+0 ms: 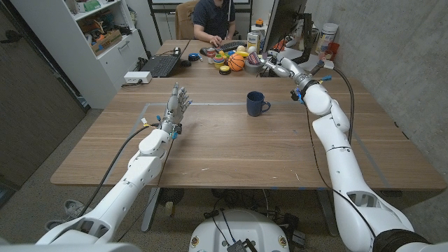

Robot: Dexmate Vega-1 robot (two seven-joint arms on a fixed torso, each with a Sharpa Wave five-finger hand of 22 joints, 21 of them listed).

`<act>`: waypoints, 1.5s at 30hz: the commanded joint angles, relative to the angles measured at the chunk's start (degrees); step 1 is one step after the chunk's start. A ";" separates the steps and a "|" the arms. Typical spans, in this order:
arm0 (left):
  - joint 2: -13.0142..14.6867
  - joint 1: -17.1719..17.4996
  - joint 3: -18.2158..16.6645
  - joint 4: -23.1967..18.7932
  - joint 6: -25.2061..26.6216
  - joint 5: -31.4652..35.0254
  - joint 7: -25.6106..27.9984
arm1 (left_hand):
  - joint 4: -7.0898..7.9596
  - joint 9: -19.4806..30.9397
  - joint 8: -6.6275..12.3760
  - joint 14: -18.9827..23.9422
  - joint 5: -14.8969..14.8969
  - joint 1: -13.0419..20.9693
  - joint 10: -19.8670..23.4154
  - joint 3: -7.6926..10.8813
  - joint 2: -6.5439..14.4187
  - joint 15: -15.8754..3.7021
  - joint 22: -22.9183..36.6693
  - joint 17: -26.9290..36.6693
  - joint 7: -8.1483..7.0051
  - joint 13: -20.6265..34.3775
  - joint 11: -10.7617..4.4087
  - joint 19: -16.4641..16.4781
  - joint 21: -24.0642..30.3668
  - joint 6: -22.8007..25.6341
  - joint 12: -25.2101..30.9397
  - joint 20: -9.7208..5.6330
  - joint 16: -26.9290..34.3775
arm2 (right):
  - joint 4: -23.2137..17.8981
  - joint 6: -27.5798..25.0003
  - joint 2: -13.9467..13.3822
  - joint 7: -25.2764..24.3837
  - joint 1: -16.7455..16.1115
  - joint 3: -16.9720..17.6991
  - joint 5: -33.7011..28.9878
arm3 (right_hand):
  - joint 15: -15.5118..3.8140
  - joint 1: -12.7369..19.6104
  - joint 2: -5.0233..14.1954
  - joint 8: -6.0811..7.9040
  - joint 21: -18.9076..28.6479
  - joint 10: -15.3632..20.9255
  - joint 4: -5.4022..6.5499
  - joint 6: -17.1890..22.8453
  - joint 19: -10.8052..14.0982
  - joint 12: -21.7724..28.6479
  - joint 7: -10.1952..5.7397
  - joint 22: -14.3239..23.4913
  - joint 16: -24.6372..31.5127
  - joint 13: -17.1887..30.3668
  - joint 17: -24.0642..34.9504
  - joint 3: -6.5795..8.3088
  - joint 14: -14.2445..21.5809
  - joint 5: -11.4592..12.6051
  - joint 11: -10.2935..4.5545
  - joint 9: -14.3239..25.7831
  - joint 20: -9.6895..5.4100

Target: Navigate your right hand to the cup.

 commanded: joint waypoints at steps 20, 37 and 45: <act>0.16 1.55 -1.05 -1.80 0.87 0.25 0.13 | 0.22 0.16 0.24 -0.50 0.54 0.05 -0.39 -0.31 4.97 0.08 0.27 0.25 -0.08 0.30 -0.12 0.28 0.32 -1.62 0.26 0.18 0.16 | -5.09 -4.95 -4.80 1.45 -0.09 -11.38 -22.41 | -0.88 9.98 -1.25 0.06 -2.89 -8.79 -5.56 -2.36 2.21 -0.49 -5.42 -0.04 -1.38 0.09 0.21 0.45 -4.54 3.54 -4.02 0.24 0.16; 0.29 2.62 -1.97 -2.73 1.02 -0.33 0.14 | 0.21 0.16 0.24 -0.48 0.57 0.05 -0.29 -0.39 4.97 0.08 0.27 0.25 -0.08 0.30 -0.20 0.30 0.33 -1.62 0.30 0.14 0.16 | -4.08 -5.59 -6.72 1.24 0.20 -14.96 -27.74 | -0.28 13.15 -1.97 0.26 -6.09 -15.37 -6.28 -2.41 -4.28 -0.01 -5.48 -0.15 -1.43 0.31 0.45 -2.09 -11.08 4.53 -6.18 0.56 0.28; 0.47 3.00 -2.15 -3.13 1.06 -0.20 0.25 | 0.21 0.16 0.23 -0.46 0.59 0.06 -0.35 -0.41 4.98 0.09 0.27 0.25 -0.05 0.30 -0.24 0.30 0.32 -1.63 0.27 0.18 0.16 | -2.59 -5.89 -6.98 4.59 1.36 -16.47 -28.76 | -0.64 13.00 -1.64 0.96 -6.04 -15.36 -5.74 -0.65 -6.14 0.72 -5.51 -0.08 -0.98 0.41 0.50 -3.15 -11.67 4.55 -6.77 0.86 0.28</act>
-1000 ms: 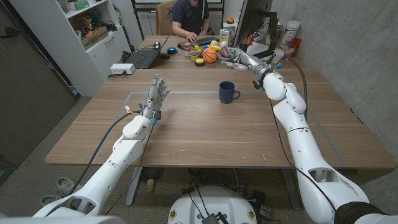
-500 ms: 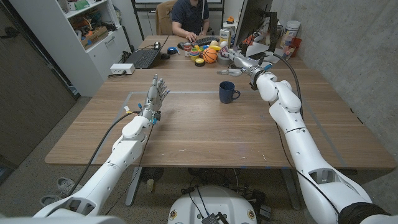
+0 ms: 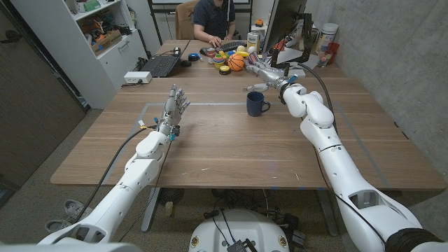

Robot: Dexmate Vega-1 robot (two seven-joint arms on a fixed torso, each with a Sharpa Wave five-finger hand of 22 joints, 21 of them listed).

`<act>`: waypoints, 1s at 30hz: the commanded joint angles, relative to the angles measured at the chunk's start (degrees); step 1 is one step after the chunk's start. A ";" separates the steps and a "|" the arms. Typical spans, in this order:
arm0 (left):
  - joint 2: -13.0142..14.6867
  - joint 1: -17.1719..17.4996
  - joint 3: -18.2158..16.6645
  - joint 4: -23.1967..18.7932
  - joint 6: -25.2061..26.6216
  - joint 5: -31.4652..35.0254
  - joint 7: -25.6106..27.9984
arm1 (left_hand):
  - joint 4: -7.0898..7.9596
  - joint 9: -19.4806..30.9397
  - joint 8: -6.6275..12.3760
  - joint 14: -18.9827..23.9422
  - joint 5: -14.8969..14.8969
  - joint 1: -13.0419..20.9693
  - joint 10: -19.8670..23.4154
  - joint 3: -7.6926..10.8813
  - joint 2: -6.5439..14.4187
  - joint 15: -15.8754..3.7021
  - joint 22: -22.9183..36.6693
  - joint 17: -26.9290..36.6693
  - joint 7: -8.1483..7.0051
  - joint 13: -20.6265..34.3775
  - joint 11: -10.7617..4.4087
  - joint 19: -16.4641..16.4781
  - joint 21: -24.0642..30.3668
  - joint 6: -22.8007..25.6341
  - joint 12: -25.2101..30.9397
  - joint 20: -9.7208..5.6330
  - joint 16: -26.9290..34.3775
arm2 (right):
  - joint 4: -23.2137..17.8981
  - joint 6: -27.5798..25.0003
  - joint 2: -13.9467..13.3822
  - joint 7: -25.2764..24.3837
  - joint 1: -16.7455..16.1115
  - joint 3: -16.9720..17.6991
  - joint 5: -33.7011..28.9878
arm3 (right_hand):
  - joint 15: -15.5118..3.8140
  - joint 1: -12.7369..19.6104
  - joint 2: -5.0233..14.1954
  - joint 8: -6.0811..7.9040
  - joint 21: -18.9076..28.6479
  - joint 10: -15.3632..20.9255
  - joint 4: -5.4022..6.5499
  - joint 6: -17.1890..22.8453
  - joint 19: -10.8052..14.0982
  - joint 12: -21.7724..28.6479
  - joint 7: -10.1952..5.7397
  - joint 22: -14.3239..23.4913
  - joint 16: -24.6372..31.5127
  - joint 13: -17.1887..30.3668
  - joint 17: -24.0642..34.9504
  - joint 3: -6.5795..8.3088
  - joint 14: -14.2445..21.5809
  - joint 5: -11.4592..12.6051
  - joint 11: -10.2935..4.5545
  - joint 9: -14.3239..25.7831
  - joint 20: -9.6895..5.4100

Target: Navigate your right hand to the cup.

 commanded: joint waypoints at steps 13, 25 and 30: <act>0.41 1.08 -0.66 -1.30 0.58 -0.26 0.06 | 0.21 0.17 0.22 -0.45 0.22 0.07 -0.34 -0.45 5.00 0.09 0.27 0.25 -0.04 0.31 -0.16 0.35 0.33 -1.68 0.28 0.12 0.15 | 4.09 -1.19 -0.98 4.75 2.31 -4.01 -3.58 | 0.67 0.91 1.17 -0.70 0.00 -11.95 0.61 -2.64 -3.12 -0.73 -0.02 0.26 -0.34 0.29 0.15 -1.76 -5.84 0.46 0.75 0.22 0.07; 0.38 1.14 -0.79 -1.17 0.46 -0.26 -0.13 | 0.20 0.17 0.21 -0.49 0.24 0.09 -0.44 -0.49 5.00 0.11 0.27 0.25 -0.04 0.31 -0.21 0.26 0.29 -1.73 0.24 0.20 0.13 | 5.57 -0.68 -1.21 3.96 2.73 -4.65 -3.26 | 0.80 1.46 1.68 -0.69 -0.02 -12.63 0.62 -3.26 -3.93 -0.45 -0.05 0.26 -0.20 0.30 0.14 -1.97 -6.36 0.56 0.79 0.28 0.08; 0.46 1.35 -0.93 -1.35 0.55 -0.32 -0.13 | 0.21 0.17 0.21 -0.47 0.25 0.08 -0.44 -0.51 5.00 0.18 0.27 0.25 -0.06 0.31 -0.22 0.24 0.28 -1.72 0.24 0.25 0.14 | 6.50 -0.38 -1.23 3.94 3.22 -5.05 -3.14 | 0.78 1.68 1.91 -0.63 -0.01 -12.27 0.63 -3.38 -4.21 -0.17 -0.05 0.26 -0.04 0.29 0.13 -2.03 -6.21 0.60 0.87 0.31 0.08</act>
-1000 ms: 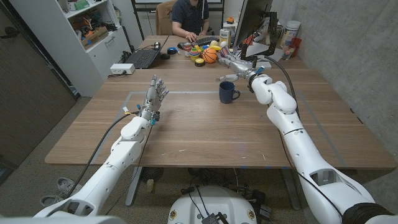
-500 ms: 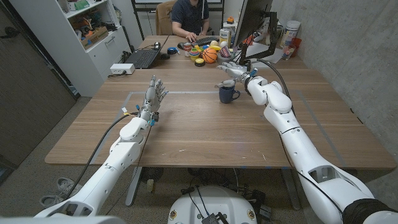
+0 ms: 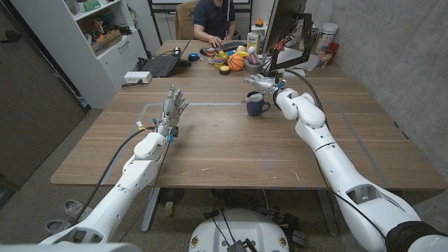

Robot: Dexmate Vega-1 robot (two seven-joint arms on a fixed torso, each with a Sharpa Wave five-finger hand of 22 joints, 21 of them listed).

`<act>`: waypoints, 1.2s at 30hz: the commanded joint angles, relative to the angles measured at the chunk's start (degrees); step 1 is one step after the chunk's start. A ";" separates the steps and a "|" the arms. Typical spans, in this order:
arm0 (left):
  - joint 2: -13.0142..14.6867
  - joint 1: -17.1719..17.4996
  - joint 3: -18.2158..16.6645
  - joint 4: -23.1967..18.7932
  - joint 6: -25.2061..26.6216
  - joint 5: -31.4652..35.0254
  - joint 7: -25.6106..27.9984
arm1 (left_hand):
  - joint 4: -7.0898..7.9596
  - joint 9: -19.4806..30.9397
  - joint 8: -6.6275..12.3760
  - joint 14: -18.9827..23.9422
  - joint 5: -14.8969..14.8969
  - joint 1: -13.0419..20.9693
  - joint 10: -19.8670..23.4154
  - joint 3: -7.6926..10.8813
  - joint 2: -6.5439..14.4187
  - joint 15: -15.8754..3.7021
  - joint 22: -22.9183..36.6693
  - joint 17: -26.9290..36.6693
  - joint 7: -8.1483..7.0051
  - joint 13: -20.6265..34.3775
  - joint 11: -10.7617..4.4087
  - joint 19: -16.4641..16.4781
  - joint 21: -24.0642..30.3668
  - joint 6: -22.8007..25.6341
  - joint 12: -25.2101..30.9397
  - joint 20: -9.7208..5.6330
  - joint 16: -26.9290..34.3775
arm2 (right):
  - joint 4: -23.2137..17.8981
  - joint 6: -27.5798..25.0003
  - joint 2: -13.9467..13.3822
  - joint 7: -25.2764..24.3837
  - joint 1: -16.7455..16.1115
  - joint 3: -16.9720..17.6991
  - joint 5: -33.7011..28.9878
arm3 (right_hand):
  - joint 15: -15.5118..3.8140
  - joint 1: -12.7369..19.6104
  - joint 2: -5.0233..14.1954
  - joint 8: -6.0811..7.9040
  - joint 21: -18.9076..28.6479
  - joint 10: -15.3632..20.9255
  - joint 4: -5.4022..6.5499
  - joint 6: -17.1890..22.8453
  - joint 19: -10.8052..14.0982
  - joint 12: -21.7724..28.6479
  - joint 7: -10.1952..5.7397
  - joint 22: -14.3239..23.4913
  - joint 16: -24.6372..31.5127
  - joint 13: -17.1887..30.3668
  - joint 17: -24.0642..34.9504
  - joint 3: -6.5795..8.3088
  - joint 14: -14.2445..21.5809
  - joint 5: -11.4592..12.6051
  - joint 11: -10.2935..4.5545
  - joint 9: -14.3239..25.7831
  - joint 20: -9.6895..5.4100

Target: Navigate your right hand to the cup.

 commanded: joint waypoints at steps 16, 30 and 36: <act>0.21 0.65 -0.50 -0.30 0.26 -0.31 -0.30 | -0.03 0.17 0.24 -0.49 0.27 0.06 -0.44 -0.33 5.00 0.13 0.27 0.26 -0.07 0.31 -0.19 0.23 0.28 -1.69 0.25 0.23 0.12 | 3.96 0.70 0.17 1.06 1.84 -1.41 1.27 | 0.15 1.04 1.77 0.07 0.12 -11.30 0.14 -0.17 -0.79 0.92 -0.02 0.14 0.58 0.26 0.10 -0.30 -5.71 0.87 0.09 0.26 0.07; 0.26 0.53 -0.69 0.11 0.29 -0.63 -0.84 | -0.02 0.17 0.22 -0.49 0.28 0.06 -0.40 -0.38 5.01 0.23 0.27 0.26 -0.03 0.31 -0.15 0.19 0.26 -1.76 0.27 0.33 0.12 | 3.75 0.45 0.30 2.36 1.92 -1.63 1.53 | 0.20 1.43 2.55 0.32 0.27 -10.61 0.28 0.17 -0.92 1.18 -0.01 0.18 0.75 0.23 0.07 -0.38 -5.49 1.05 0.01 0.32 0.07; 0.28 0.46 -0.72 0.29 0.33 -0.73 -1.05 | -0.02 0.17 0.22 -0.49 0.29 0.05 -0.43 -0.41 5.01 0.25 0.27 0.26 -0.11 0.31 -0.20 0.19 0.26 -1.75 0.26 0.35 0.12 | 3.91 0.39 0.40 2.30 1.95 -1.73 1.56 | 0.23 1.47 2.74 0.38 0.31 -10.47 0.35 0.26 -0.94 1.22 -0.01 0.19 0.79 0.22 0.07 -0.43 -5.42 1.10 0.00 0.34 0.07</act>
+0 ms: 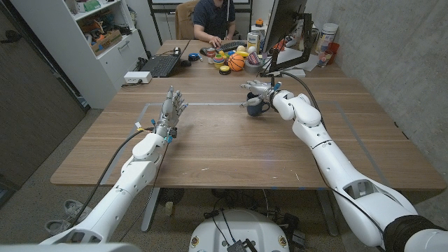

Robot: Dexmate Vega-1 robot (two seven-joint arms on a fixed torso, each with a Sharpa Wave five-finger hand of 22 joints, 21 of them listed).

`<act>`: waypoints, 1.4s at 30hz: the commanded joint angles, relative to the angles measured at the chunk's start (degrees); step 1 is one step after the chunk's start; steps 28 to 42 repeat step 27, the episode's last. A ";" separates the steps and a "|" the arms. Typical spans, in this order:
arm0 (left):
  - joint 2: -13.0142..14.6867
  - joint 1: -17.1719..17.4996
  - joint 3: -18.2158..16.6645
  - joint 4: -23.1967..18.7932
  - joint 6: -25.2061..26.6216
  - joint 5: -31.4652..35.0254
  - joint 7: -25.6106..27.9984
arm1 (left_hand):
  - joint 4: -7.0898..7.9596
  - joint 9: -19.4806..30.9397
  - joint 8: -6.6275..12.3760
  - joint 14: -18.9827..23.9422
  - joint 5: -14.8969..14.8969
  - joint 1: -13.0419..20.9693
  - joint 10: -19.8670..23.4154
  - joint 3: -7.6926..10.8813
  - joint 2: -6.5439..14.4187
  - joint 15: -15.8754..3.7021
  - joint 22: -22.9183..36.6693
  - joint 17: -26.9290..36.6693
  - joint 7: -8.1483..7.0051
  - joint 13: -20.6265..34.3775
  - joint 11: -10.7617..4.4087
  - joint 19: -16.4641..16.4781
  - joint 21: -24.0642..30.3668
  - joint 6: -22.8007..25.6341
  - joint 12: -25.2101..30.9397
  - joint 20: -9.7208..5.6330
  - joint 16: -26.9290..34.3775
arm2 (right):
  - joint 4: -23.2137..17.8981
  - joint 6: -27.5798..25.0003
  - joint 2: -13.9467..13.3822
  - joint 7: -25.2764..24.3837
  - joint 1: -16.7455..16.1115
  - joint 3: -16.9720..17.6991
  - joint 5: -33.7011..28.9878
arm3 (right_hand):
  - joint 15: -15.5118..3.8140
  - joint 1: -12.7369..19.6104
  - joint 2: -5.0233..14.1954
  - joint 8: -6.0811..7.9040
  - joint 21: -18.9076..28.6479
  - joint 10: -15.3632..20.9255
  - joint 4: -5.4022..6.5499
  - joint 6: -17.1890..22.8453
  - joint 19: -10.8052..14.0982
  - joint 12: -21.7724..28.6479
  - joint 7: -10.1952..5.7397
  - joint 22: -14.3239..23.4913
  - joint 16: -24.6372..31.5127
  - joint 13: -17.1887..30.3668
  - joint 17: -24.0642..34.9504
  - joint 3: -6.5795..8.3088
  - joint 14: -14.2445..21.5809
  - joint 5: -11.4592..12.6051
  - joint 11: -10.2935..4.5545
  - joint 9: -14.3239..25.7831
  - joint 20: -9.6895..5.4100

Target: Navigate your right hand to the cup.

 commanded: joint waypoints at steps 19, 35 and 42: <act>0.05 -1.11 -0.25 2.12 -0.39 -0.61 -1.49 | 0.02 0.17 0.27 -0.45 0.29 -0.04 -0.35 -0.59 4.90 0.16 0.28 0.27 -0.12 0.31 -0.06 0.22 0.27 -1.64 0.29 0.30 0.13 | 1.58 -0.77 0.73 0.26 1.09 -0.86 -0.15 | 0.18 0.35 0.94 0.51 0.37 -9.95 0.22 0.69 -0.33 0.35 -0.19 0.21 0.63 0.21 0.07 -0.36 -5.33 0.63 -0.09 0.10 -0.03; -0.13 -2.07 -0.05 3.26 -0.15 -0.68 -1.96 | 0.03 0.17 0.26 -0.43 0.29 -0.06 -0.39 -0.65 4.89 0.15 0.28 0.28 -0.08 0.31 -0.09 0.22 0.27 -1.66 0.27 0.37 0.14 | 3.08 -0.73 1.00 -0.02 2.10 -1.13 0.05 | 0.16 0.46 1.09 0.54 0.39 -9.86 0.23 0.75 -0.35 0.36 -0.19 0.21 0.65 0.20 0.06 -0.40 -5.30 0.68 -0.01 0.10 -0.03; -0.13 -2.07 -0.05 3.26 -0.15 -0.68 -1.96 | 0.03 0.17 0.26 -0.43 0.29 -0.06 -0.39 -0.65 4.89 0.15 0.28 0.28 -0.08 0.31 -0.09 0.22 0.27 -1.66 0.27 0.37 0.14 | 3.08 -0.73 1.00 -0.02 2.10 -1.13 0.05 | 0.16 0.46 1.09 0.54 0.39 -9.86 0.23 0.75 -0.35 0.36 -0.19 0.21 0.65 0.20 0.06 -0.40 -5.30 0.68 -0.01 0.10 -0.03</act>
